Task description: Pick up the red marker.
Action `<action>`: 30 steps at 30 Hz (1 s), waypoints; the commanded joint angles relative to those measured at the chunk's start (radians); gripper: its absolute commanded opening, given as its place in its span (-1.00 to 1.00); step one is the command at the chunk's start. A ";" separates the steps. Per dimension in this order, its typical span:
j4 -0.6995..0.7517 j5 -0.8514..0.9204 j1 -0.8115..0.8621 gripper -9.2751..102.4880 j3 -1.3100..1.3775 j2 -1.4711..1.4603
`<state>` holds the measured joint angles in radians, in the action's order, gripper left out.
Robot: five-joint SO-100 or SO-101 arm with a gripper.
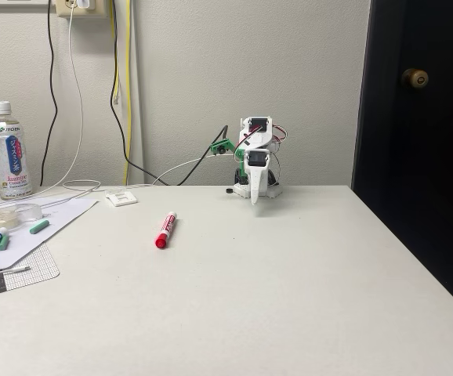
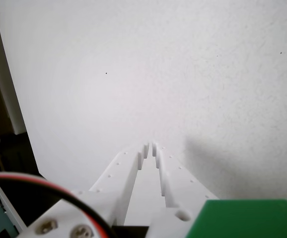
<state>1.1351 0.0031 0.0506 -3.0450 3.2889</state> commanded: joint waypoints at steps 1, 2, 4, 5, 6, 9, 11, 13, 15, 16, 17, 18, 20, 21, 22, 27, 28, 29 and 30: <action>0.005 0.002 0.005 -0.83 0.031 0.005; 0.005 0.002 0.005 -0.83 0.031 0.005; 0.005 0.002 0.005 -0.83 0.031 0.005; 0.005 0.002 0.005 -0.83 0.031 0.005; 0.005 0.002 0.005 -0.83 0.031 0.005; 0.005 0.002 0.005 -0.83 0.031 0.005; 0.005 0.002 0.005 -0.83 0.031 0.005; 0.005 0.002 0.005 -0.83 0.031 0.005; 0.005 0.006 0.005 -0.83 0.031 0.005; 0.005 0.006 0.005 -0.83 0.031 0.005; 0.005 0.006 0.005 -0.83 0.031 0.005; 0.005 0.005 0.005 -0.83 0.031 0.005; 0.005 0.002 0.005 -0.83 0.031 0.005; 0.005 -0.002 0.005 -0.83 0.031 0.005; 0.006 -0.009 0.008 -0.83 0.031 0.005; 0.006 -0.005 0.014 -0.83 0.031 0.005; 0.006 -0.003 0.014 -0.83 0.031 0.005; 0.006 -0.003 0.014 -0.83 0.031 0.005; 0.006 -0.005 0.014 -0.83 0.031 0.005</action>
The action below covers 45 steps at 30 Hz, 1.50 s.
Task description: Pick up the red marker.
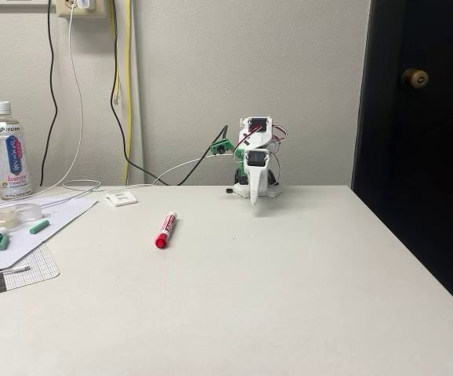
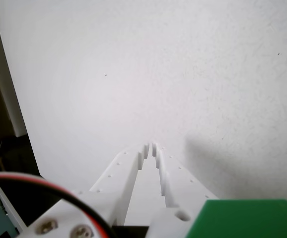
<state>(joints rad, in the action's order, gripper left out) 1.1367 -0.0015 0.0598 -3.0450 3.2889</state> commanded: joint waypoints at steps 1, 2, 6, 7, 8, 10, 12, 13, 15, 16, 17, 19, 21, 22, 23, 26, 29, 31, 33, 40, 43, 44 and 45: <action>0.005 -0.002 0.005 -0.83 0.031 0.005; 0.005 -0.003 0.005 -0.83 0.031 0.005; 0.003 -0.005 0.005 -0.83 0.031 0.005; 0.003 -0.006 0.005 -0.83 0.031 0.005; 0.002 -0.005 0.005 -0.83 0.031 0.005; -0.005 0.000 0.006 -0.83 0.032 0.005; -0.008 0.000 0.009 -0.83 0.040 0.005; -0.008 0.000 0.011 -0.83 0.048 0.005; -0.008 0.000 0.015 -0.84 0.063 0.005; -0.008 0.000 0.015 -0.84 0.074 0.005; -0.009 0.002 0.018 -0.84 0.084 0.005; -0.011 0.002 0.021 -0.84 0.104 0.005; -0.018 0.002 0.028 -0.84 0.121 0.005; -0.023 0.002 0.031 -0.84 0.129 0.005; -0.028 0.003 0.034 -0.84 0.137 0.005; -0.040 0.017 0.046 -0.84 0.163 0.005; -0.051 0.028 0.060 -0.84 0.206 -0.021; -0.052 0.032 0.071 -0.84 0.256 -0.074; -0.040 0.032 0.078 -0.84 0.328 -0.146; 0.083 0.026 0.109 -0.84 0.672 -0.426; 0.166 0.020 0.127 -0.84 0.861 -0.563; 0.196 0.018 0.135 -0.84 0.925 -0.609; 0.225 0.018 0.143 -0.84 0.986 -0.652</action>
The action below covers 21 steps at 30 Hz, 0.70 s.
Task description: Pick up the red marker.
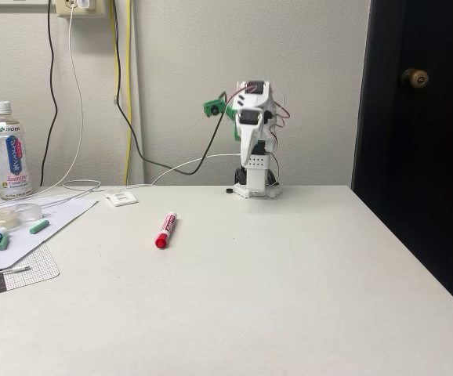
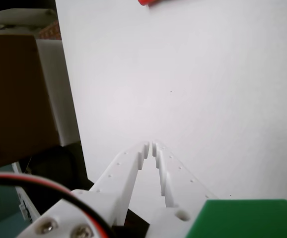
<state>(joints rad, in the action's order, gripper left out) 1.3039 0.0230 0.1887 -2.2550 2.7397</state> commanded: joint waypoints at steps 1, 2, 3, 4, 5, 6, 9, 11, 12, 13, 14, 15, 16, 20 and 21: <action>0.086 -0.002 0.021 -0.84 0.258 -0.141; 0.115 0.003 0.029 -0.84 0.318 -0.181; 0.140 0.008 0.035 -0.84 0.373 -0.218; 0.166 0.012 0.043 -0.84 0.428 -0.255; 0.192 0.018 0.051 -0.84 0.482 -0.290; 0.213 0.025 0.057 -0.84 0.531 -0.324; 0.264 0.049 0.074 -0.84 0.655 -0.411; 0.281 0.064 0.084 -0.84 0.707 -0.449; 0.287 0.071 0.089 -0.84 0.727 -0.463; 0.295 0.077 0.095 -0.84 0.749 -0.480; 0.301 0.084 0.101 -0.84 0.767 -0.494; 0.305 0.092 0.106 -0.84 0.781 -0.506; 0.310 0.101 0.114 -0.84 0.796 -0.518; 0.321 0.137 0.144 -0.84 0.833 -0.551; 0.318 0.140 0.155 -0.84 0.833 -0.555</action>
<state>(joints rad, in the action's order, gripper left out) 1.6214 0.1473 0.3252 -1.4711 2.1921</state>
